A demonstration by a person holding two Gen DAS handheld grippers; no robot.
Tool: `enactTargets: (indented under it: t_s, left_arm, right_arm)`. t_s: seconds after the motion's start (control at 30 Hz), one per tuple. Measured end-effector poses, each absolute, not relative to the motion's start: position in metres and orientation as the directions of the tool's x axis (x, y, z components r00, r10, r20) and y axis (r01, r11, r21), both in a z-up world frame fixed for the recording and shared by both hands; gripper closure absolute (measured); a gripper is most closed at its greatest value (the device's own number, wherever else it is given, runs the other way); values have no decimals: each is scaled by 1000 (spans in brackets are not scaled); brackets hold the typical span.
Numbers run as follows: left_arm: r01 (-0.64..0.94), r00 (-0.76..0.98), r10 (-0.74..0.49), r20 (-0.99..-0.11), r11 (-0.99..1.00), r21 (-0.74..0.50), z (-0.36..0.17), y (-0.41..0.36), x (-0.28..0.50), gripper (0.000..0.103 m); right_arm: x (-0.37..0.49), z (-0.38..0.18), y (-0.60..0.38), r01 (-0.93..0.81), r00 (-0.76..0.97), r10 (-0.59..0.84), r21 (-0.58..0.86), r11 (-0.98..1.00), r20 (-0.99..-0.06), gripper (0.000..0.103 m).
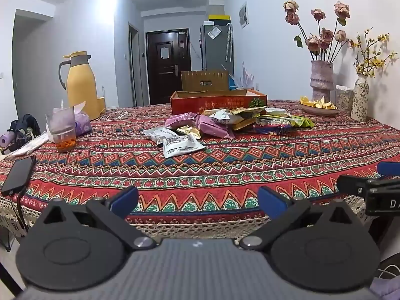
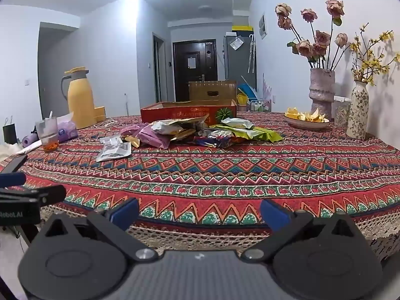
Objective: Organize snacks
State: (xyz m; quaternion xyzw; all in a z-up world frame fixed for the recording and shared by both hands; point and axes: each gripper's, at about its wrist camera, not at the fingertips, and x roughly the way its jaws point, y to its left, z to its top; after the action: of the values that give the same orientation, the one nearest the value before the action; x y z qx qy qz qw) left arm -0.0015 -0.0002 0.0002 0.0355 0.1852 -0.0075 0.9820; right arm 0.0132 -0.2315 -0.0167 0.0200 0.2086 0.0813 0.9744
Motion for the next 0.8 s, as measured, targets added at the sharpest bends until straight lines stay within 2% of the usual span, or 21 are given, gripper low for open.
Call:
enactTargets:
  t_s: [0.1,0.17,0.3,0.8]
  left_arm:
    - [30,924,-3,-381,997,65,-6,0,0,0]
    - [28,927,-1,-374,997,66,-7,0,-1,0]
    - [27,924,-5,-383,998,54,-1,3,-1,0]
    - [30,917,-10,-398,999,44,-2,5,1,0]
  right_arm:
    - [14,-19,-227,-163,897,173,61,985,-406,0]
    - [5,-19,-231,-160,910,175,71,985,-376,0]
    - [16,-12,-228,-162,895,168,51,986,-414,0]
    - [15,-15,-229,-154,902,159,47,987,-401,0]
